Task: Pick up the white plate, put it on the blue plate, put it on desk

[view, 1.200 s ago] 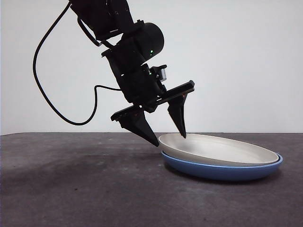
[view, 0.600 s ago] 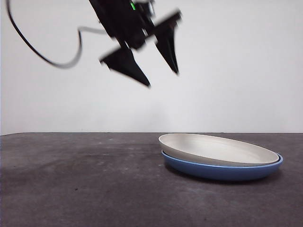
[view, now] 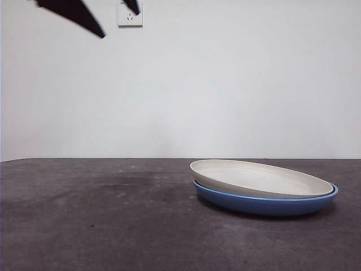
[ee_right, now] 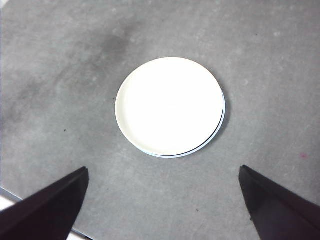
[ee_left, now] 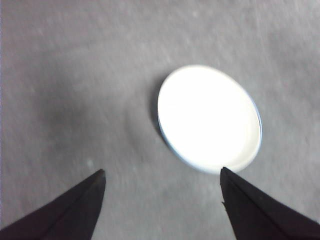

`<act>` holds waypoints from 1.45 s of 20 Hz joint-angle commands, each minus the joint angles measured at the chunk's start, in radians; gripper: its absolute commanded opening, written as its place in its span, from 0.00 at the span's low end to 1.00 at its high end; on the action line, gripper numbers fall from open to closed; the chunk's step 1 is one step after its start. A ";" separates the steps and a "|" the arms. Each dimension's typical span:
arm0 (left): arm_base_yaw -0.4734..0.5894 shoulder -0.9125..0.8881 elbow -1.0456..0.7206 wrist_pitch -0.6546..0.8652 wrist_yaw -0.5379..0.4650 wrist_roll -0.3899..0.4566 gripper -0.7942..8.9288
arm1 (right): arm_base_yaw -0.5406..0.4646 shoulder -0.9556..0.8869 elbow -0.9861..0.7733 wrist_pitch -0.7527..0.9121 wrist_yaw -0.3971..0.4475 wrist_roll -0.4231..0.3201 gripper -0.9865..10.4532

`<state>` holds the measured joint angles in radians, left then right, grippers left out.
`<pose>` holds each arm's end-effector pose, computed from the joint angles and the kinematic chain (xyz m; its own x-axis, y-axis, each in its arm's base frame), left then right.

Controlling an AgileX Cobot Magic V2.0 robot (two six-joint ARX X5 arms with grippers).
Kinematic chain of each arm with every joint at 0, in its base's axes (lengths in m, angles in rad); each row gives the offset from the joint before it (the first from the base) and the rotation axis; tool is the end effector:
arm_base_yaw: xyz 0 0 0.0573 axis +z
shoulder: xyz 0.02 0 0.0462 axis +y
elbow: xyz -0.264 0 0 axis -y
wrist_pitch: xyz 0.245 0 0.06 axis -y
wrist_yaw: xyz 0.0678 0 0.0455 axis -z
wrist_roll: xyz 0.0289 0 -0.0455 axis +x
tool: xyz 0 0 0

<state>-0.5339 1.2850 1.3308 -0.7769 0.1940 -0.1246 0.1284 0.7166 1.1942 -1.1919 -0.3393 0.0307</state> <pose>0.2203 -0.1367 0.3637 0.5307 -0.5377 -0.6552 0.5466 0.8079 -0.2202 0.0808 0.0201 0.3805 0.6640 0.4213 -0.6177 -0.3500 0.9052 0.2411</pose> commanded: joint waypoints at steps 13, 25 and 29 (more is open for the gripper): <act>-0.003 -0.370 -0.288 0.013 0.357 0.068 0.46 | 0.002 0.080 0.013 0.009 0.000 0.016 0.51; -0.003 -0.370 -0.288 0.013 0.357 0.068 0.46 | -0.009 0.331 -0.422 0.591 0.008 0.153 0.51; -0.003 -0.370 -0.288 0.013 0.357 0.068 0.46 | -0.017 0.447 -0.427 0.666 0.007 0.154 0.51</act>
<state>-0.5327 0.9096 1.0355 -0.7742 0.5488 -0.0685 0.1131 1.1347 0.7639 -0.5465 -0.3355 0.1703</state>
